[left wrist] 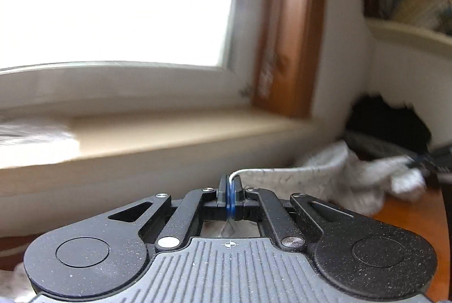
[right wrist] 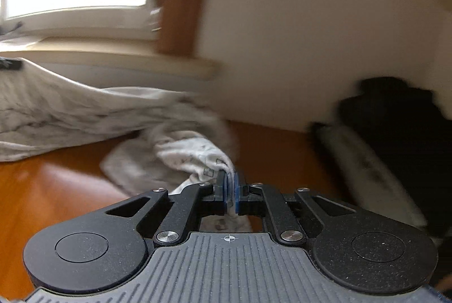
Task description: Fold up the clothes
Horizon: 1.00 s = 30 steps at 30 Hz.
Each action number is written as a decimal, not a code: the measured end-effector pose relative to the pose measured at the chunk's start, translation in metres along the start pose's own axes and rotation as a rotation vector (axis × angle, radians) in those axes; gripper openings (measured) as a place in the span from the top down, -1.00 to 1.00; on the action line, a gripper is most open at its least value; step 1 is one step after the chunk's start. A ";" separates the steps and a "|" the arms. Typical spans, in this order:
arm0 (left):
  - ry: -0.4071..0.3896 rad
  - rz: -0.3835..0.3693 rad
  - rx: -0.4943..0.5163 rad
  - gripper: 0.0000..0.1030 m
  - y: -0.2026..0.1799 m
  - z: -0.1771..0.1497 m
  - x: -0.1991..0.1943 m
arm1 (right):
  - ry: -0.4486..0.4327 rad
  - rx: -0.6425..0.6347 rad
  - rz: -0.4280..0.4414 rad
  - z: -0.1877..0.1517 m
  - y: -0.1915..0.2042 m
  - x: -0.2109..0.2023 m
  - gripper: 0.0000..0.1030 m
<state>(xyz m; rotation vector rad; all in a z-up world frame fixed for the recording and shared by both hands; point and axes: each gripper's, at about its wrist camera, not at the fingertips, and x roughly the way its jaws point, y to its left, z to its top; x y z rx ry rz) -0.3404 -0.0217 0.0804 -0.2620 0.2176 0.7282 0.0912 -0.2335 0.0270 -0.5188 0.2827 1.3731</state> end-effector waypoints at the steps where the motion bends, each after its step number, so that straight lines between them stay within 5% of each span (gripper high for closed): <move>1: -0.014 0.008 -0.020 0.98 0.006 0.002 -0.003 | -0.008 0.007 -0.033 -0.001 -0.012 -0.008 0.88; 17: -0.022 0.105 -0.102 0.98 0.047 -0.004 0.010 | -0.087 0.076 -0.323 -0.014 -0.104 -0.068 0.90; 25: 0.025 0.121 -0.077 0.98 0.050 -0.014 0.023 | -0.016 0.115 -0.039 -0.034 -0.086 -0.045 0.81; 30: 0.042 0.111 -0.058 0.98 0.049 -0.019 0.030 | -0.039 0.091 0.043 -0.022 -0.059 -0.031 0.58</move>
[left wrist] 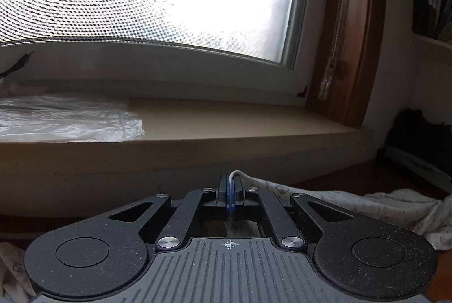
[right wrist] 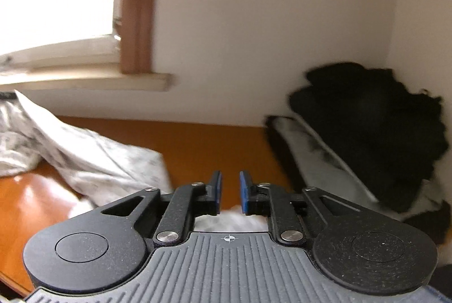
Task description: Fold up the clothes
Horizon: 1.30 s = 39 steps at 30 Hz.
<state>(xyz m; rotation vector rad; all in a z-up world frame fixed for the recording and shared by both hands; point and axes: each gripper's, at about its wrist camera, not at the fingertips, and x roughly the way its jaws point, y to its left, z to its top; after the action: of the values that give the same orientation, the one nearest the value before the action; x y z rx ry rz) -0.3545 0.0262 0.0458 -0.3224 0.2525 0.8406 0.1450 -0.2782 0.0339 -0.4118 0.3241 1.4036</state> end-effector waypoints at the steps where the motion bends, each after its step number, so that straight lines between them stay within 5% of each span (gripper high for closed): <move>1: 0.002 0.000 0.003 0.98 -0.001 0.000 0.003 | -0.006 -0.005 0.013 0.003 0.005 0.002 0.51; 14: 0.023 -0.014 0.047 0.98 -0.011 0.003 0.001 | 0.153 0.011 0.184 0.007 0.056 0.104 0.24; 19: 0.022 -0.018 0.058 0.98 -0.014 0.004 -0.001 | 0.219 -0.003 0.227 0.011 0.075 0.126 -0.02; 21: 0.013 -0.015 0.056 0.98 -0.013 0.005 -0.003 | 0.240 -0.019 0.214 0.012 0.078 0.130 0.05; 22: 0.013 -0.022 0.054 0.98 -0.013 0.006 -0.003 | 0.240 -0.020 0.211 0.013 0.077 0.131 0.42; 24: -0.005 -0.027 0.057 0.98 -0.014 0.007 -0.008 | 0.214 -0.027 0.194 0.020 0.074 0.125 0.94; 32: -0.069 -0.078 0.065 0.98 -0.025 0.013 -0.024 | -0.067 -0.179 -0.059 0.094 0.070 0.083 0.95; 39: -0.045 -0.070 0.102 0.98 -0.034 0.007 -0.018 | -0.265 -0.338 -0.266 0.135 0.103 0.110 0.94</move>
<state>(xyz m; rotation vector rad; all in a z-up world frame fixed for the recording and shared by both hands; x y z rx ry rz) -0.3397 -0.0045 0.0649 -0.2154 0.2401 0.7622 0.0552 -0.1068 0.0943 -0.5171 -0.1827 1.2320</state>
